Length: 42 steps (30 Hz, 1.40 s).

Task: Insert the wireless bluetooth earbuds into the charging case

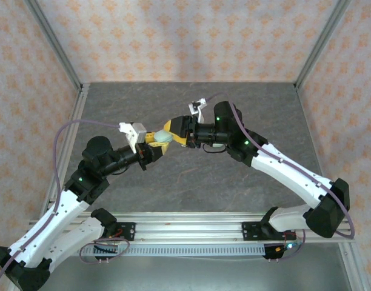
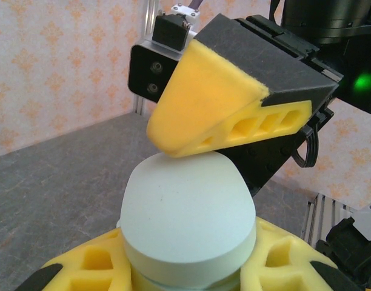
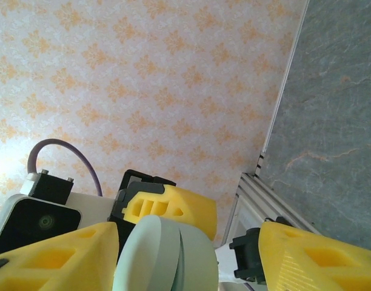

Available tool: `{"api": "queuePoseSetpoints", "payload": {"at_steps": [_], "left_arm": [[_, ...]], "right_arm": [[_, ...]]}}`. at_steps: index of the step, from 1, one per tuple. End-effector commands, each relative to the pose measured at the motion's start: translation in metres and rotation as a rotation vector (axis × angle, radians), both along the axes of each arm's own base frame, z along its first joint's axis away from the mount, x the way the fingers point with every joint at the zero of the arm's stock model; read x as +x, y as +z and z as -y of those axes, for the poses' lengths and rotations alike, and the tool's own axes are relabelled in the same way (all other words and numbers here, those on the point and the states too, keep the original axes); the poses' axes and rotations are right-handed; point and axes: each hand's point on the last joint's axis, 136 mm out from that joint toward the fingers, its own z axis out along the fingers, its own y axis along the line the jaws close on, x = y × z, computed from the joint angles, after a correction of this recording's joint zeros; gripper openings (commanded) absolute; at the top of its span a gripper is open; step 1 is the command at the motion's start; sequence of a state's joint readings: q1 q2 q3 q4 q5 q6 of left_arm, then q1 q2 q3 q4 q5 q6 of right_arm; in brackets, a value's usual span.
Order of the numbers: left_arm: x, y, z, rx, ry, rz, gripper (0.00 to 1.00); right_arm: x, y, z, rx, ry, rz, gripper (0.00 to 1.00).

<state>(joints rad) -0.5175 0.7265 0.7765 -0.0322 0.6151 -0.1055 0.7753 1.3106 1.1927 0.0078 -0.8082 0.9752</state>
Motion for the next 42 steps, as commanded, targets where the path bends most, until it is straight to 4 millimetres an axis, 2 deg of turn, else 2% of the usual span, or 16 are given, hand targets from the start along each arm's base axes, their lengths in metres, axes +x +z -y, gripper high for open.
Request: {"api": "queuePoseSetpoints", "payload": {"at_steps": [1,5,10,14,17,21,23,28,31,34,37,42], "left_arm": [[-0.001,0.015,0.000,-0.033,0.008,0.051,0.02],[0.002,0.012,-0.001,-0.021,0.021,0.047,0.02],[0.006,0.009,-0.003,-0.007,0.044,0.035,0.02],[0.010,0.004,-0.003,0.004,0.056,0.023,0.02],[0.012,0.000,-0.002,0.019,0.057,0.011,0.02],[0.014,-0.002,0.000,0.033,0.053,0.002,0.02],[0.013,-0.003,0.000,0.043,0.049,0.001,0.11],[0.007,-0.005,-0.002,0.069,0.039,0.000,0.50],[0.004,-0.005,-0.009,0.078,0.063,0.007,0.70],[0.001,-0.009,-0.020,0.106,0.111,0.008,0.84],[-0.003,-0.014,-0.034,0.135,0.170,0.008,0.94],[-0.005,-0.033,-0.066,0.204,0.321,-0.054,0.98]], "right_arm": [[-0.003,0.008,-0.007,0.060,0.042,-0.013,0.57],[-0.005,0.011,-0.011,0.090,0.070,-0.030,0.51],[-0.008,0.012,-0.011,0.097,0.082,-0.025,0.54],[-0.010,0.010,-0.010,0.087,0.089,-0.021,0.52],[-0.010,0.011,-0.010,0.085,0.093,-0.016,0.45],[-0.009,0.012,-0.011,0.083,0.093,-0.013,0.30],[-0.007,0.011,-0.013,0.082,0.089,-0.018,0.28],[0.003,0.011,-0.013,0.093,0.064,-0.030,0.26],[0.014,0.010,-0.012,0.100,0.032,-0.043,0.25],[0.030,0.001,-0.008,0.086,-0.022,-0.058,0.24],[0.048,-0.022,-0.003,0.002,-0.091,-0.056,0.23],[0.076,-0.080,-0.007,-0.195,-0.156,-0.066,0.22]]}}
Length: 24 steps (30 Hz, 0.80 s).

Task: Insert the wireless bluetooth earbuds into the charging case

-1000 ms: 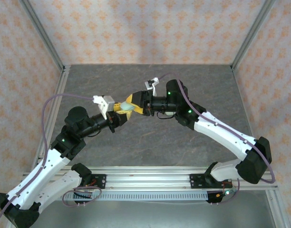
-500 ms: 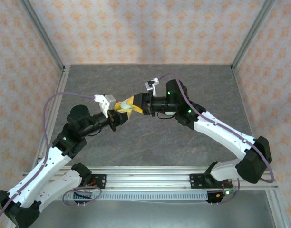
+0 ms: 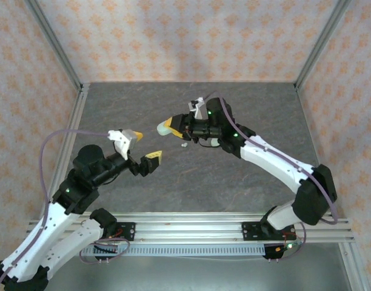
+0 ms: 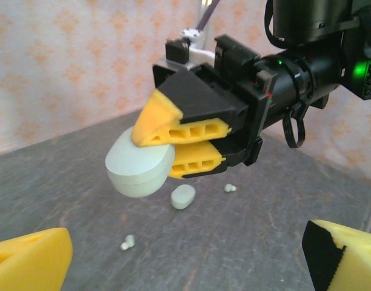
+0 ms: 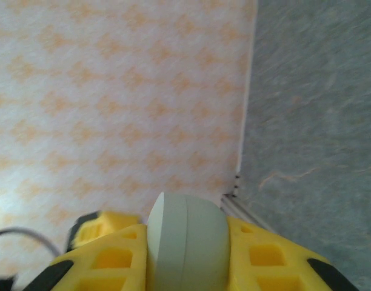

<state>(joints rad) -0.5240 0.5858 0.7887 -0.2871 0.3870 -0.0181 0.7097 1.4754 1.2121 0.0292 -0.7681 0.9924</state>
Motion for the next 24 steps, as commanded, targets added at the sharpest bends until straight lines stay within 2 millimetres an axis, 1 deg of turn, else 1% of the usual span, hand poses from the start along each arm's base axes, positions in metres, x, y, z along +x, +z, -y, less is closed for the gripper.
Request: {"api": "queuePoseSetpoints", "payload": {"at_steps": [1,5,7,8,10,11,13,15,19,21,24], "left_arm": [[0.000,-0.020,-0.029,0.082,0.143,-0.066,0.99],[-0.004,-0.043,-0.054,0.126,0.264,-0.152,1.00],[-0.007,-0.056,-0.068,0.136,0.338,-0.200,1.00],[-0.008,-0.061,-0.073,0.138,0.362,-0.221,1.00],[-0.012,-0.074,-0.082,0.124,0.412,-0.267,1.00],[-0.013,-0.079,-0.086,0.112,0.435,-0.285,1.00],[-0.016,-0.091,-0.095,0.083,0.493,-0.320,1.00],[-0.017,-0.100,-0.103,0.052,0.544,-0.337,1.00],[-0.018,-0.112,-0.110,-0.008,0.597,-0.351,1.00],[-0.018,-0.114,-0.110,-0.015,0.598,-0.354,1.00],[-0.017,-0.115,-0.110,-0.008,0.601,-0.357,1.00]], "right_arm": [[0.024,-0.038,-0.004,-0.141,-0.043,0.019,0.22],[0.046,-0.082,-0.022,-0.222,-0.022,-0.010,0.23],[0.058,-0.111,-0.032,-0.271,-0.010,-0.034,0.25],[0.064,-0.125,-0.037,-0.292,-0.005,-0.047,0.25],[0.075,-0.159,-0.049,-0.332,0.015,-0.095,0.23],[0.079,-0.170,-0.056,-0.333,0.029,-0.109,0.23],[0.086,-0.198,-0.070,-0.340,0.051,-0.146,0.22],[0.094,-0.221,-0.078,-0.348,0.035,-0.178,0.21],[0.109,-0.252,-0.087,-0.375,-0.008,-0.187,0.21],[0.112,-0.263,-0.089,-0.387,-0.017,-0.185,0.21],[0.111,-0.281,-0.088,-0.405,-0.023,-0.203,0.22]]}}
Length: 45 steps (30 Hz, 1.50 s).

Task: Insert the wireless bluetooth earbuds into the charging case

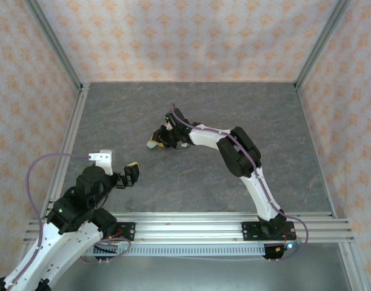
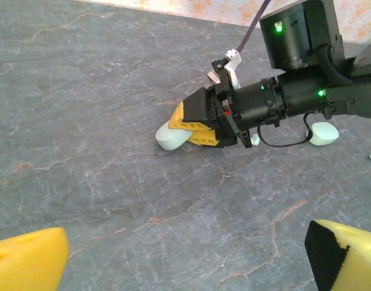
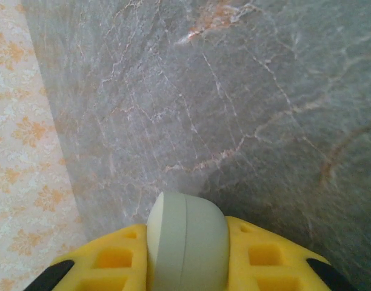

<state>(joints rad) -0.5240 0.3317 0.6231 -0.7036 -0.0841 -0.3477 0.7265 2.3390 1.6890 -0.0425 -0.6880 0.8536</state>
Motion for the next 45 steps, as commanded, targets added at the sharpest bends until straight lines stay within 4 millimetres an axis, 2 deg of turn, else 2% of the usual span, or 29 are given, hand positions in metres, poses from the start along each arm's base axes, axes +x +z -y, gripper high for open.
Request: {"api": "queuePoseSetpoints", "payload": {"at_steps": [1,5,8,11,17,23,25,28,33,35,37,39,42,45], "left_arm": [[0.001,-0.001,-0.006,-0.014,0.052,-0.002,1.00],[0.002,-0.004,-0.005,-0.011,0.049,-0.010,1.00],[0.003,-0.005,-0.004,-0.014,0.048,-0.010,1.00],[0.004,-0.002,-0.006,-0.020,0.062,-0.004,1.00],[0.000,0.004,-0.013,-0.006,0.092,-0.039,1.00],[0.005,0.009,0.000,0.025,0.025,-0.066,1.00],[0.011,0.008,0.012,0.038,-0.027,-0.075,1.00],[0.027,0.006,0.036,0.051,-0.123,-0.089,1.00],[0.063,-0.001,0.095,0.096,-0.361,-0.123,1.00],[0.077,-0.001,0.114,0.128,-0.444,-0.123,1.00],[0.094,-0.002,0.137,0.155,-0.534,-0.126,0.99],[0.109,-0.004,0.162,0.177,-0.630,-0.133,0.99],[0.125,-0.009,0.200,0.248,-0.771,-0.161,0.96],[0.136,-0.019,0.234,0.338,-0.889,-0.192,0.95]], "right_arm": [[0.003,-0.027,0.004,-0.054,-0.033,-0.005,0.24],[-0.003,-0.027,0.014,-0.093,-0.031,0.001,0.34],[-0.006,-0.016,0.024,-0.141,-0.020,0.028,0.43],[-0.008,-0.002,0.033,-0.187,-0.010,0.057,0.48],[-0.010,0.043,0.047,-0.241,0.015,0.130,0.54],[-0.015,0.097,0.075,-0.315,0.048,0.236,0.59],[-0.016,0.110,0.094,-0.342,0.038,0.256,0.60],[-0.016,0.119,0.138,-0.424,0.005,0.273,0.61],[-0.026,0.128,0.228,-0.540,-0.104,0.225,0.62],[-0.033,0.128,0.258,-0.538,-0.169,0.194,0.63],[-0.043,0.122,0.295,-0.528,-0.263,0.153,0.63],[-0.055,0.113,0.322,-0.514,-0.337,0.112,0.63],[-0.072,0.099,0.351,-0.498,-0.417,0.056,0.64],[-0.083,0.091,0.367,-0.481,-0.475,0.033,0.64]]}}
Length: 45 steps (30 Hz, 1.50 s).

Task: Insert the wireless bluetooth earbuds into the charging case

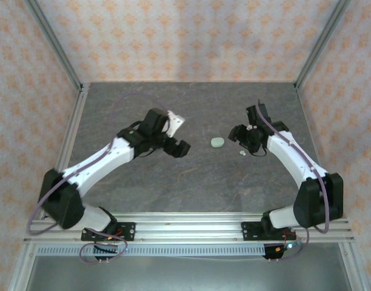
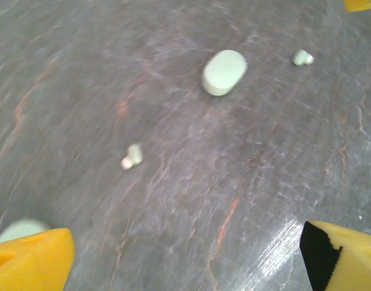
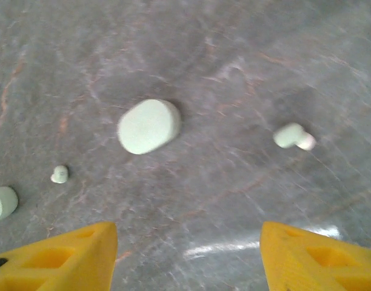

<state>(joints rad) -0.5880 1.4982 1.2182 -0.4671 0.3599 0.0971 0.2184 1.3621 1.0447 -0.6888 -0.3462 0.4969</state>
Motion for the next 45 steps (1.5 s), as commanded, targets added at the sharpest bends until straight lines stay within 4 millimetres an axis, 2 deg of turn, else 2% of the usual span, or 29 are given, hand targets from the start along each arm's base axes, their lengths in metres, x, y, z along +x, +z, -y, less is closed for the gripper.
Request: {"api": "queuePoseSetpoints", "payload": {"at_steps": [1,6,8,12,18,24,27,30,34,37,45], "left_arm": [[0.005,-0.001,0.050,0.066,-0.253,0.029,0.94],[0.025,-0.033,0.088,0.113,-0.356,-0.038,0.94],[0.032,-0.055,0.098,0.151,-0.387,-0.087,0.92],[0.045,-0.081,0.114,0.190,-0.424,-0.144,0.89],[0.061,-0.107,0.132,0.212,-0.441,-0.172,0.89],[0.064,-0.129,0.151,0.225,-0.467,-0.172,0.88],[0.065,-0.140,0.159,0.238,-0.467,-0.183,0.80],[0.068,-0.147,0.162,0.238,-0.456,-0.201,0.73],[0.068,-0.159,0.158,0.262,-0.448,-0.214,0.69],[0.064,-0.166,0.154,0.277,-0.449,-0.235,0.62],[0.050,-0.164,0.147,0.265,-0.458,-0.266,0.40]], "right_arm": [[-0.011,-0.002,0.010,0.042,-0.066,0.010,0.64],[-0.022,-0.007,0.017,0.061,-0.106,0.013,0.64],[-0.026,-0.009,0.018,0.061,-0.112,0.014,0.64],[-0.033,-0.017,0.023,0.048,-0.130,0.007,0.65],[-0.034,-0.016,0.026,0.045,-0.143,0.026,0.65],[-0.032,-0.014,0.028,0.034,-0.142,0.037,0.65],[-0.033,-0.014,0.028,0.031,-0.136,0.036,0.65],[-0.036,-0.015,0.029,0.026,-0.133,0.028,0.65],[-0.040,-0.016,0.029,0.023,-0.127,0.027,0.66],[-0.042,-0.016,0.031,0.021,-0.129,0.034,0.66],[-0.043,-0.019,0.029,0.042,-0.127,0.033,0.66]]}}
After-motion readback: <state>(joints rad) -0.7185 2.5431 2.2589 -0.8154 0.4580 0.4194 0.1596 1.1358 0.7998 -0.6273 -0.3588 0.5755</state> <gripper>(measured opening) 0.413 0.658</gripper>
